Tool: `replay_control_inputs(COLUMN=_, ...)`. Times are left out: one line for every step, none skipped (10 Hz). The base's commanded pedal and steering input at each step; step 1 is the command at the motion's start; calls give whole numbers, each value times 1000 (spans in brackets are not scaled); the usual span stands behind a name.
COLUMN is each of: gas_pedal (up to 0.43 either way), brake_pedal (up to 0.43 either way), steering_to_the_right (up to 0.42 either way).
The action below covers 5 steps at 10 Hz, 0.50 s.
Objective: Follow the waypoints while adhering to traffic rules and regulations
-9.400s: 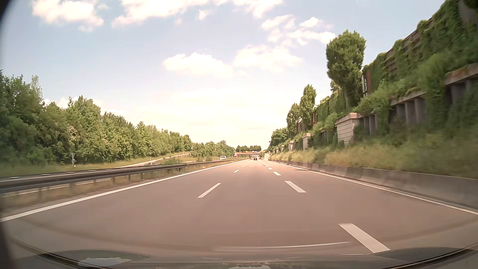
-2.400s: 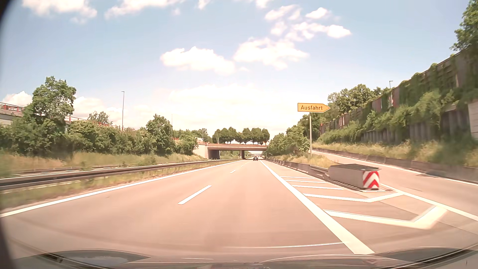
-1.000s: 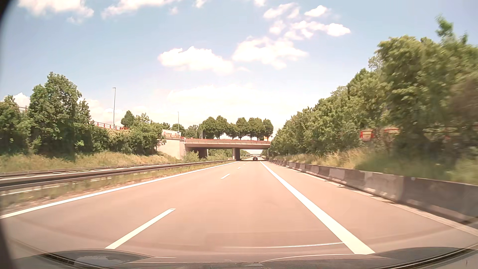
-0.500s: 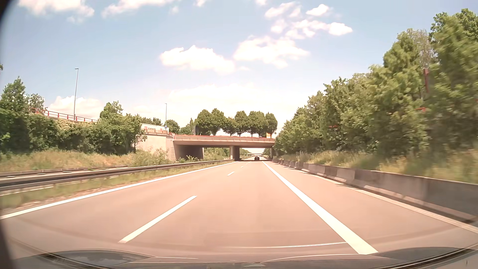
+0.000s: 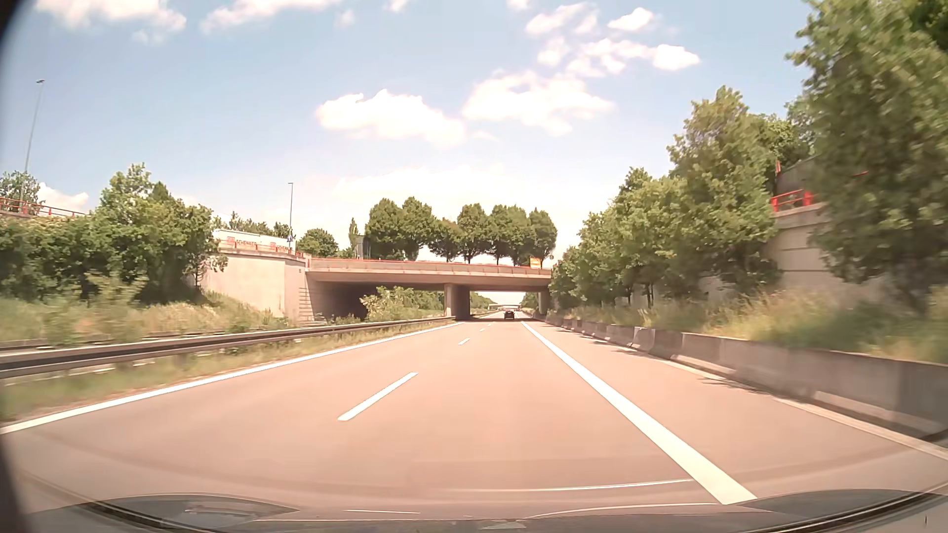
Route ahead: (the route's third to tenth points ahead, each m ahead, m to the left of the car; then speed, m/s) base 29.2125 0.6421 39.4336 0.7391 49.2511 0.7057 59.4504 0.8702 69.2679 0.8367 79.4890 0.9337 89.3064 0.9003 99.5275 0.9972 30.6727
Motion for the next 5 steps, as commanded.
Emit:
replay_control_inputs(gas_pedal=260, brake_pedal=12, steering_to_the_right=1)
replay_control_inputs(gas_pedal=260, brake_pedal=12, steering_to_the_right=1)
replay_control_inputs(gas_pedal=248, brake_pedal=12, steering_to_the_right=1)
replay_control_inputs(gas_pedal=197, brake_pedal=12, steering_to_the_right=1)
replay_control_inputs(gas_pedal=177, brake_pedal=12, steering_to_the_right=1)
